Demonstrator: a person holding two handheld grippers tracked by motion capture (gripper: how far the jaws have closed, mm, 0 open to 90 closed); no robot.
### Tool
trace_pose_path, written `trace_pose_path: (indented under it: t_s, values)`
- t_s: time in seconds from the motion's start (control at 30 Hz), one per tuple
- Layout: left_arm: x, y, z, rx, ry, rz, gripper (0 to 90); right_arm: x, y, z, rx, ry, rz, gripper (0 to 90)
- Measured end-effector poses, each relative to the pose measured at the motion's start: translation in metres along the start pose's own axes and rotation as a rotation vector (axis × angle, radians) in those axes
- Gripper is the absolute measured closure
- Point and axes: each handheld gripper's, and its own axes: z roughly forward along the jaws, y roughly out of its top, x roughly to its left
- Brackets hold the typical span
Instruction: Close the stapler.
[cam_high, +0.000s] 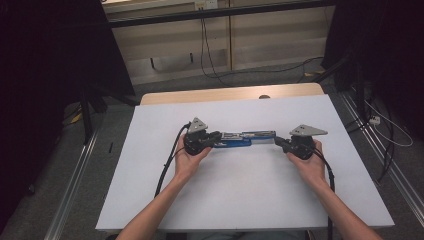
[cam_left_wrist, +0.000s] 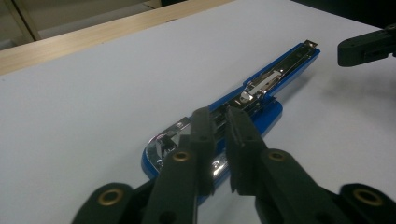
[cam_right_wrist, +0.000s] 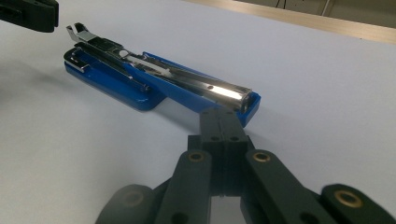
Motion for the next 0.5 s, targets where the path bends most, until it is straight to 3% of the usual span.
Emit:
trace_pose_path:
  t_s: [0.07,0.2,0.5]
  values:
    - [0.0,0.0,0.0,0.007,0.005,0.005,89.6,0.0,0.0,0.001,0.004,0.0,-0.003,90.0]
    - [0.001,-0.002,0.003,0.028,-0.002,-0.018,90.0,0.0,0.002,0.001,0.008,0.003,-0.009,90.0]
    - [0.004,-0.004,0.012,0.083,0.005,0.01,90.0,0.0,0.001,0.004,0.028,0.001,-0.013,90.0]
